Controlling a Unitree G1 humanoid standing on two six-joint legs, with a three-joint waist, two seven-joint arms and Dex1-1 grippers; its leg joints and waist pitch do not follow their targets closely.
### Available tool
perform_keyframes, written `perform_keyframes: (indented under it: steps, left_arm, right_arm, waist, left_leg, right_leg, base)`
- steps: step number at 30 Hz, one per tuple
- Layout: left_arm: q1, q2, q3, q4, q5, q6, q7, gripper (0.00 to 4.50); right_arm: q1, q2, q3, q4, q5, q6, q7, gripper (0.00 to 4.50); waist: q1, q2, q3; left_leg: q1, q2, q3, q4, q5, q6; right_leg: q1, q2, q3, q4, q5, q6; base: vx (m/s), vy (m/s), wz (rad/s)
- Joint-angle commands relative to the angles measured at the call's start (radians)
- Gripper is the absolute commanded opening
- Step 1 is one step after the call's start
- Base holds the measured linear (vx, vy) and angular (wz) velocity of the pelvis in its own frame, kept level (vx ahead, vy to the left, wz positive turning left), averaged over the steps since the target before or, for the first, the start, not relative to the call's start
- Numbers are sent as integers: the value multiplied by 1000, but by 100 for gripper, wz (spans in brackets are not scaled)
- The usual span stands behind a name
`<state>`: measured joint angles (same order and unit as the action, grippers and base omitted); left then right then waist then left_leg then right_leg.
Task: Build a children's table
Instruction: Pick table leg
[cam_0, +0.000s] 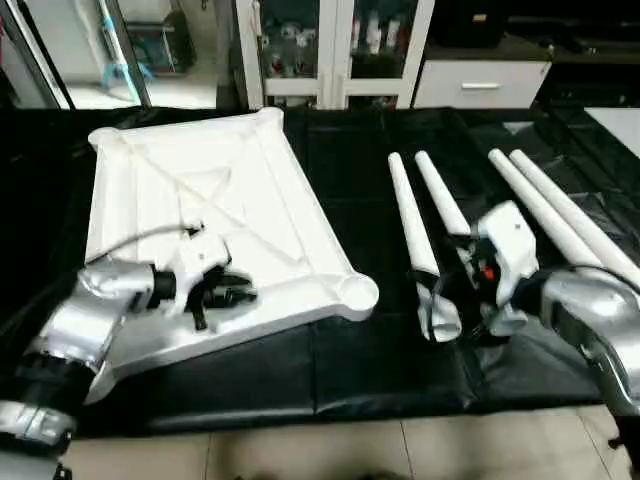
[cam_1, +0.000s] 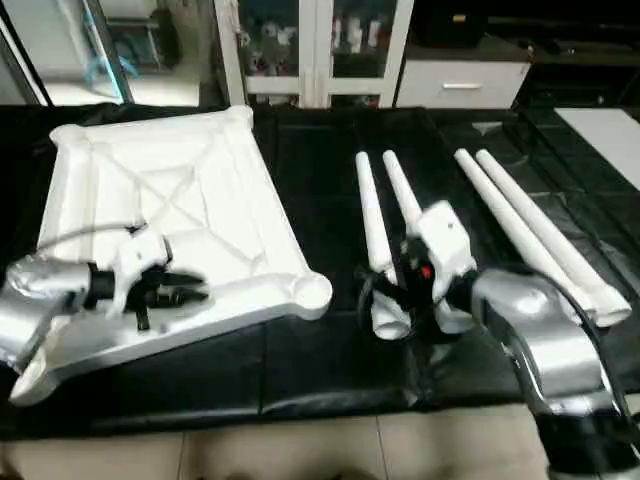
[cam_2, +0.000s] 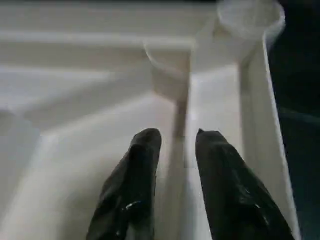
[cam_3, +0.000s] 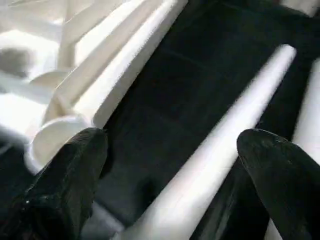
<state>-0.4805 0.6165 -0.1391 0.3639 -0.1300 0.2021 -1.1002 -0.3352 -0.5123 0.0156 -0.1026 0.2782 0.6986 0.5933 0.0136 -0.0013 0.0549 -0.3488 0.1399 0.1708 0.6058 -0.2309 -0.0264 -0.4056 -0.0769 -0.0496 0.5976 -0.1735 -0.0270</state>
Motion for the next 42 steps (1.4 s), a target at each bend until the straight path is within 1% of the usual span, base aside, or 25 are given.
perform_keyframes:
  steps: [1, 2, 3, 4, 6, 8, 9, 11, 13, 15, 16, 18, 19, 20, 21, 22, 25, 30, 33, 36, 37, 38, 39, 41, 42]
  left_arm:
    - [-19, 6, 36, -59, -36, 32, 12, 144]
    - [-14, 2, 45, -108, -55, 48, 15, 144]
    - [-8, -1, 50, -141, -66, 57, 16, 144]
    - [-2, -9, 55, -185, -88, 86, 21, 144]
    - [15, -23, 52, -264, -117, 129, 25, 144]
    - [39, -33, 38, -355, -153, 195, 19, 144]
    - [52, -43, 24, -410, -178, 240, 17, 144]
    - [68, -55, 9, -456, -204, 272, 17, 144]
    - [86, -63, -18, -507, -212, 301, 24, 144]
    - [100, -72, -44, -544, -207, 315, 39, 144]
    - [103, -74, -51, -554, -208, 320, 41, 144]
    - [113, -77, -66, -590, -212, 345, 49, 144]
    - [118, -79, -79, -621, -215, 368, 55, 144]
    - [122, -81, -91, -643, -214, 382, 59, 144]
    - [123, -83, -98, -656, -212, 391, 63, 144]
    - [124, -92, -110, -667, -210, 398, 72, 144]
    - [127, -117, -132, -686, -208, 413, 98, 144]
    - [120, -121, -138, -696, -209, 425, 113, 144]
    - [118, -120, -137, -705, -211, 431, 117, 144]
    - [121, -116, -141, -716, -210, 438, 120, 144]
    - [122, -115, -143, -720, -209, 440, 122, 144]
    - [122, -114, -146, -723, -210, 444, 124, 151]
    - [123, -113, -151, -729, -210, 447, 131, 154]
    - [124, -114, -154, -733, -209, 448, 138, 154]
    - [126, -116, -156, -735, -206, 449, 145, 154]
  right_arm:
    - [-26, 20, -7, 27, 5, 66, -47, 450]
    - [-51, 43, -9, 56, -9, 94, -83, 450]
    - [-66, 57, -10, 75, -19, 110, -106, 450]
    - [-86, 69, -9, 104, -42, 124, -142, 450]
    - [-118, 81, -14, 150, -71, 159, -191, 450]
    - [-144, 89, -22, 178, -52, 203, -187, 450]
    - [-159, 90, -21, 197, -45, 233, -184, 450]
    - [-171, 95, -16, 216, -45, 268, -187, 450]
    - [-187, 105, -18, 247, -55, 297, -213, 450]
    - [-200, 115, -24, 273, -48, 307, -216, 450]
    - [-205, 119, -27, 282, -43, 314, -215, 450]
    - [-222, 131, -34, 309, -35, 334, -215, 450]
    - [-240, 142, -44, 335, -32, 351, -221, 450]
    - [-253, 150, -52, 359, -29, 365, -224, 450]
    - [-261, 154, -56, 373, -28, 372, -226, 450]
    - [-274, 169, -74, 406, -9, 370, -216, 450]
    - [-308, 214, -125, 511, 22, 317, -223, 450]
    - [-337, 236, -147, 536, 26, 298, -249, 450]
    - [-353, 247, -146, 549, 22, 301, -251, 450]
    - [-378, 244, -124, 608, -5, 321, -257, 450]
    - [-385, 242, -119, 631, -14, 318, -261, 450]
    - [-389, 239, -112, 650, -21, 319, -264, 433]
    - [-388, 232, -97, 670, -33, 314, -263, 415]
    - [-387, 231, -96, 688, -39, 308, -267, 414]
    - [-386, 232, -103, 708, -41, 302, -276, 390]
  waist:
    - [5, 5, -62]
    - [7, 17, -62]
    - [6, 13, -62]
    - [9, 17, -62]
    - [9, 12, -62]
    - [16, 11, -62]
    - [18, 11, -62]
    - [21, 12, -62]
    - [17, 5, -61]
    - [18, 1, -59]
    - [19, 2, -59]
    - [17, -1, -56]
    - [13, -18, -56]
    - [14, -20, -56]
    - [16, -9, -55]
    - [15, -20, -55]
    - [15, -15, -59]
    - [20, -21, -63]
    - [20, -22, -63]
    - [18, -22, -63]
    - [17, -26, -62]
    - [17, -26, -61]
    - [18, -29, -62]
    - [20, -27, -61]
    - [20, -29, -62]
  left_leg:
    - [8, 80, -23, -72, -69, 46]
    - [10, 78, -22, -72, -72, 34]
    - [8, 79, -23, -74, -75, 20]
    - [8, 79, -23, -73, -80, 7]
    - [9, 78, -21, -73, -78, -9]
    - [13, 78, -15, -71, -67, -11]
    - [8, 77, -15, -70, -60, -7]
    - [10, 75, -15, -70, -57, -4]
    - [4, 76, -15, -71, -65, -7]
    - [4, 76, -14, -71, -86, -13]
    - [4, 76, -15, -70, -91, -15]
    - [2, 74, -15, -71, -117, -21]
    - [0, 74, -15, -73, -124, -22]
    - [-1, 76, -17, -72, -120, -22]
    - [2, 75, -17, -71, -116, -23]
    - [4, 75, -12, -70, -116, -23]
    - [1, 75, -14, -69, -98, -25]
    - [0, 73, -11, -66, -30, -8]
    - [-2, 72, -10, -64, -11, 4]
    - [0, 73, -10, -64, -18, -3]
    - [-1, 73, -9, -64, -27, -6]
    - [-2, 73, -9, -64, -30, -9]
    - [-1, 73, -9, -64, -35, -13]
    - [0, 74, -9, -64, -33, -13]
    - [-1, 74, -9, -64, -27, -13]
  right_leg:
    - [54, -74, 50, -46, -75, -289]
    - [54, -73, 50, -44, -70, -289]
    - [55, -72, 49, -44, -71, -291]
    - [55, -72, 50, -43, -72, -290]
    - [55, -70, 50, -41, -68, -289]
    - [55, -70, 53, -42, -71, -287]
    - [57, -68, 53, -39, -67, -284]
    - [55, -66, 51, -41, -74, -275]
    - [59, -67, 51, -43, -104, -266]
    - [58, -68, 52, -49, -156, -251]
    - [57, -68, 52, -49, -168, -247]
    - [55, -68, 53, -55, -240, -221]
    - [55, -66, 52, -58, -272, -208]
    - [56, -70, 53, -55, -282, -205]
    - [51, -70, 53, -58, -297, -201]
    - [47, -66, 53, -61, -298, -195]
    - [49, -68, 51, -55, -271, -203]
    - [53, -64, 49, -44, -173, -215]
    - [53, -63, 48, -39, -141, -223]
    - [53, -63, 47, -40, -148, -230]
    - [53, -63, 47, -42, -157, -234]
    - [54, -64, 47, -42, -162, -234]
    - [54, -64, 47, -42, -167, -230]
    - [54, -64, 47, -41, -162, -229]
    - [55, -64, 47, -39, -153, -230]
  base:
    - [0, 0, 0]
    - [0, 0, 0]
    - [0, 0, 0]
    - [0, 0, 0]
    - [0, 0, 0]
    - [0, 0, 0]
    - [0, 0, 0]
    - [0, 0, 0]
    - [0, 0, 0]
    - [0, 0, 0]
    - [0, 0, 0]
    - [0, 0, 0]
    - [0, 0, 0]
    - [0, 0, 0]
    - [0, 0, 0]
    - [0, 0, 0]
    - [0, 0, 0]
    - [0, 0, 0]
    - [0, 0, 0]
    - [0, 0, 0]
    - [0, 0, 0]
    - [0, 0, 0]
    - [0, 0, 0]
    - [0, 0, 0]
    - [0, 0, 0]
